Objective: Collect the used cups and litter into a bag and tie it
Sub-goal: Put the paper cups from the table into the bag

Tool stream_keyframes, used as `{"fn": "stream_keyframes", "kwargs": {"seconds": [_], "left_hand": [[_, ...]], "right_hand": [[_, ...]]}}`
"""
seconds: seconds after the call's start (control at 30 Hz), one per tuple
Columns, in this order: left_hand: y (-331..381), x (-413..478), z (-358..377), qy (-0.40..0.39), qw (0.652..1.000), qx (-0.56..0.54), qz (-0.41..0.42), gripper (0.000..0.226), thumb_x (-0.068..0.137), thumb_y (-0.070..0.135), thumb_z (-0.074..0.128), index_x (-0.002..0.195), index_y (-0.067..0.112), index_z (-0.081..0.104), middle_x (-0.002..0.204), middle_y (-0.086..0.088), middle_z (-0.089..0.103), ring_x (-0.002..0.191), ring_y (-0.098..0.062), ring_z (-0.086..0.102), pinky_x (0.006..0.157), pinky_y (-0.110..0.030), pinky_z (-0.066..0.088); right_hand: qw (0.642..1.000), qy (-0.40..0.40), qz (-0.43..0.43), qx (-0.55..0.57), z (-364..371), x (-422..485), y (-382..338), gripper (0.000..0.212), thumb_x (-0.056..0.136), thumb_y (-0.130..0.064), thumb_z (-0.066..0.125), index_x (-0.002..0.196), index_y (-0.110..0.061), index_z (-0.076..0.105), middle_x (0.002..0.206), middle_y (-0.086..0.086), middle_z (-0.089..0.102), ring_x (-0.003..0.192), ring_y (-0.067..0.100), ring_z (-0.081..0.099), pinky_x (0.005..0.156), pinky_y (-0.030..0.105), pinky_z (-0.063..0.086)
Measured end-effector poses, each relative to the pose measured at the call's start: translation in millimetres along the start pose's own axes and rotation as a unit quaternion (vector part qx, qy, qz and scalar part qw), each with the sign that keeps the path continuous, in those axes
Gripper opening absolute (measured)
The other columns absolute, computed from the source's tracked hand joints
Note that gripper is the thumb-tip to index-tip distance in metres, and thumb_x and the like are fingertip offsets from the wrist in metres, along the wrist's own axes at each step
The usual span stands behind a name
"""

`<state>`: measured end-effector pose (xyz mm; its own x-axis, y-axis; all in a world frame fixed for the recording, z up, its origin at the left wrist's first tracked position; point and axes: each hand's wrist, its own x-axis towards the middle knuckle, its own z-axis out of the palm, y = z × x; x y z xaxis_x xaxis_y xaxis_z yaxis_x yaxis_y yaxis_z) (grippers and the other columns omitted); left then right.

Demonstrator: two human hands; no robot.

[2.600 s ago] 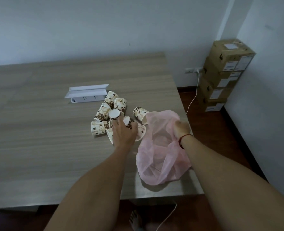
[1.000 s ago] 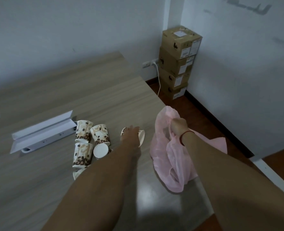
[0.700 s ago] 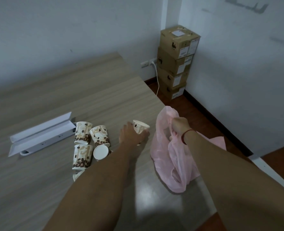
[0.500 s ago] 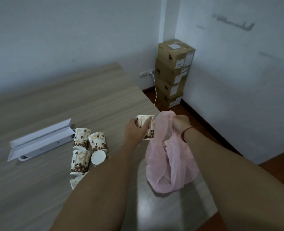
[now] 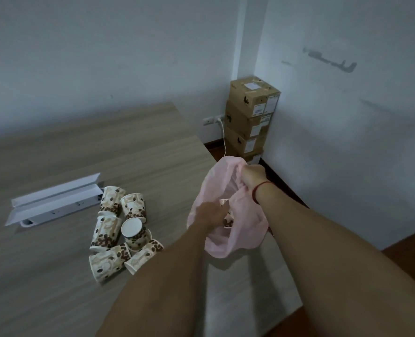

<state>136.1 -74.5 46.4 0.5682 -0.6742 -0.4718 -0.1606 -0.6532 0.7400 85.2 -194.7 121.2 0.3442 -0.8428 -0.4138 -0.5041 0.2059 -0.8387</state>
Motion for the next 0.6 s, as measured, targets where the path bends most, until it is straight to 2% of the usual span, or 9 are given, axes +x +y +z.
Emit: {"fn": "stream_keyframes", "kwargs": {"seconds": [0.03, 0.1, 0.17, 0.23, 0.3, 0.4, 0.43, 0.53, 0.6], "left_hand": [[-5, 2, 0, 0.040, 0.999, 0.013, -0.019, 0.075, 0.088, 0.066, 0.036, 0.116, 0.004, 0.066, 0.122, -0.016, 0.064, 0.116, -0.033, 0.056, 0.106, -0.047, 0.041], [-19, 10, -1, 0.127, 0.990, 0.043, -0.040, 0.085, 0.075, 0.074, 0.034, 0.112, 0.006, 0.068, 0.123, -0.013, 0.062, 0.116, -0.032, 0.054, 0.105, -0.046, 0.041], [-32, 13, -1, 0.183, 0.976, 0.110, -0.033, 0.058, 0.084, 0.058, 0.047, 0.110, 0.012, 0.072, 0.127, -0.010, 0.051, 0.122, -0.032, 0.045, 0.106, -0.041, 0.033], [-41, 10, -3, 0.203, 0.967, 0.145, -0.050, 0.036, 0.085, 0.047, 0.062, 0.107, 0.021, 0.072, 0.130, -0.007, 0.038, 0.126, -0.030, 0.036, 0.107, -0.039, 0.028], [-55, 14, -2, 0.153, 0.975, 0.135, -0.093, 0.040, 0.079, 0.045, 0.072, 0.111, 0.021, 0.069, 0.134, -0.009, 0.034, 0.127, -0.031, 0.034, 0.109, -0.040, 0.029], [-76, 22, 1, 0.036, 0.990, 0.063, -0.124, 0.062, 0.076, 0.017, 0.079, 0.130, 0.002, 0.053, 0.138, -0.018, 0.046, 0.128, -0.033, 0.047, 0.108, -0.041, 0.042], [-81, 25, 1, 0.034, 0.990, 0.047, -0.129, 0.065, 0.079, 0.008, 0.074, 0.136, -0.002, 0.045, 0.141, -0.020, 0.047, 0.130, -0.034, 0.048, 0.108, -0.040, 0.042], [-85, 30, -10, 0.114, 0.986, 0.024, -0.118, 0.053, 0.088, 0.001, 0.057, 0.138, -0.005, 0.043, 0.141, -0.024, 0.048, 0.131, -0.036, 0.048, 0.109, -0.038, 0.040], [-79, 34, -26, 0.168, 0.980, -0.007, -0.103, 0.049, 0.090, -0.001, 0.053, 0.138, -0.002, 0.045, 0.138, -0.023, 0.051, 0.130, -0.037, 0.049, 0.106, -0.037, 0.039]], "right_hand": [[1.000, -0.005, 0.014, -0.001, 1, 0, 4, 0.029, 0.098, -0.021, 0.041, 0.071, -0.013, 0.048, 0.070, 0.003, 0.046, 0.056, 0.011, 0.042, 0.050, 0.020, 0.036], [0.999, 0.001, 0.036, 0.020, 3, 1, 10, 0.023, 0.097, -0.023, 0.045, 0.078, -0.012, 0.054, 0.079, 0.006, 0.053, 0.056, 0.012, 0.043, 0.049, 0.021, 0.036], [0.997, 0.000, 0.064, 0.035, 2, 0, 17, 0.028, 0.092, -0.033, 0.050, 0.097, -0.008, 0.063, 0.074, 0.002, 0.056, 0.054, 0.012, 0.047, 0.048, 0.021, 0.035], [0.999, -0.028, 0.035, 0.027, 5, 4, 30, 0.037, 0.084, -0.043, 0.056, 0.094, -0.008, 0.064, 0.067, -0.001, 0.054, 0.054, 0.012, 0.050, 0.050, 0.022, 0.038], [0.997, -0.070, -0.013, -0.015, 6, 2, 42, 0.026, 0.083, -0.035, 0.064, 0.085, -0.010, 0.060, 0.067, -0.001, 0.053, 0.059, 0.013, 0.052, 0.054, 0.022, 0.040], [0.991, -0.067, -0.071, -0.095, 12, 7, 52, 0.022, 0.089, -0.017, 0.059, 0.069, -0.009, 0.055, 0.066, 0.000, 0.050, 0.059, 0.013, 0.049, 0.061, 0.026, 0.039], [0.989, -0.048, -0.076, -0.118, 15, 10, 54, 0.020, 0.092, -0.012, 0.053, 0.074, -0.005, 0.059, 0.072, 0.004, 0.055, 0.065, 0.017, 0.054, 0.067, 0.028, 0.040], [0.989, 0.009, -0.052, -0.142, 18, 12, 61, 0.029, 0.096, -0.008, 0.044, 0.120, -0.003, 0.059, 0.112, 0.016, 0.062, 0.108, 0.031, 0.060, 0.085, 0.032, 0.045], [0.990, 0.028, -0.038, -0.134, 21, 16, 65, 0.033, 0.096, -0.011, 0.044, 0.126, -0.006, 0.057, 0.120, 0.016, 0.062, 0.115, 0.033, 0.059, 0.088, 0.031, 0.046]]}}
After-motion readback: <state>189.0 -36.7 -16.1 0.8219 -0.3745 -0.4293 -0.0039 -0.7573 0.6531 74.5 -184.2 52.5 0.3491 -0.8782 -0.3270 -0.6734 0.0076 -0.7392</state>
